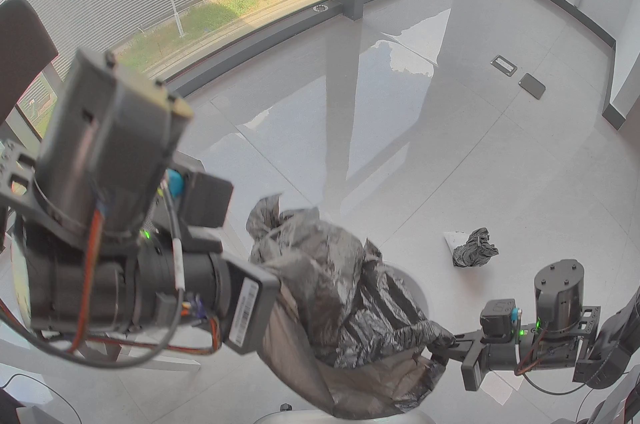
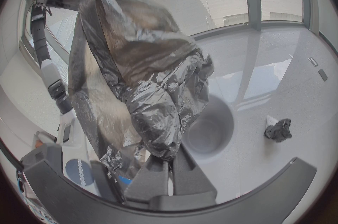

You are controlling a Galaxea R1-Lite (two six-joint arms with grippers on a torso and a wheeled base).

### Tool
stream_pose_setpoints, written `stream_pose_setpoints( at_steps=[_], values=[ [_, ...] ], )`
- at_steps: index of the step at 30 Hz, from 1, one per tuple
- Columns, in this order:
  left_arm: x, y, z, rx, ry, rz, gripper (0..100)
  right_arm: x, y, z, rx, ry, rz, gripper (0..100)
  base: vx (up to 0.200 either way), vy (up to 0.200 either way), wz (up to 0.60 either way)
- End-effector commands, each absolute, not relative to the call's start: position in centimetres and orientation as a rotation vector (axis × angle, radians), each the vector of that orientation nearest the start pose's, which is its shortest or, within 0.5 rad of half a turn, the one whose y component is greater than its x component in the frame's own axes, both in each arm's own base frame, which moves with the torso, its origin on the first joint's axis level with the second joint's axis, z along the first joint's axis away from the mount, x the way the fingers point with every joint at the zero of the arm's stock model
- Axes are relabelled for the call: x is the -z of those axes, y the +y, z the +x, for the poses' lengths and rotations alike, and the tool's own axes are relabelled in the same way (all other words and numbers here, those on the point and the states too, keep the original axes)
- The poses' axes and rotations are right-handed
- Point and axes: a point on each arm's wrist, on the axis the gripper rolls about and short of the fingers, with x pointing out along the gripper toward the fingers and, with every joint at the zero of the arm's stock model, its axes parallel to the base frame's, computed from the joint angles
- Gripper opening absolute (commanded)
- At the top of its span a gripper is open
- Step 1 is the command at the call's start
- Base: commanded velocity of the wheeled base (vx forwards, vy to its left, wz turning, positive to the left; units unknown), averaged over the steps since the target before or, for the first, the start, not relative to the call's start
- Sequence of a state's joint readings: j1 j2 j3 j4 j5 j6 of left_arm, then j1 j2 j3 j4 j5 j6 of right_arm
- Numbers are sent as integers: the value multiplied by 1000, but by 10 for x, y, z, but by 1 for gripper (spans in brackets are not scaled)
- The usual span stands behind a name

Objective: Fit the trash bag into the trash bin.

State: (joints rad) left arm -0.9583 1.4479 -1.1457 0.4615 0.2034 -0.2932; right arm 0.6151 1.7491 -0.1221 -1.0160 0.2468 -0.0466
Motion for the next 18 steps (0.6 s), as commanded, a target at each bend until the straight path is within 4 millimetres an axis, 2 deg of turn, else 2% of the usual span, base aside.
stream_pose_setpoints(
  at_steps=[1,6,10,14,18],
  values=[
    [-217,-187,138,613,822,160,0,-51,111,138,-873,659,-178,0,0,0,0],
    [-195,-198,152,622,845,146,0,-47,107,136,-861,689,-180,0,0,0,0],
    [-186,-205,167,614,858,133,0,-45,107,142,-842,692,-176,0,0,0,0],
    [-171,-219,188,612,877,121,0,-39,104,153,-799,715,-171,0,0,0,0],
    [-165,-233,207,625,861,98,0,-37,101,163,-765,718,-156,0,0,0,0]
  ],
)
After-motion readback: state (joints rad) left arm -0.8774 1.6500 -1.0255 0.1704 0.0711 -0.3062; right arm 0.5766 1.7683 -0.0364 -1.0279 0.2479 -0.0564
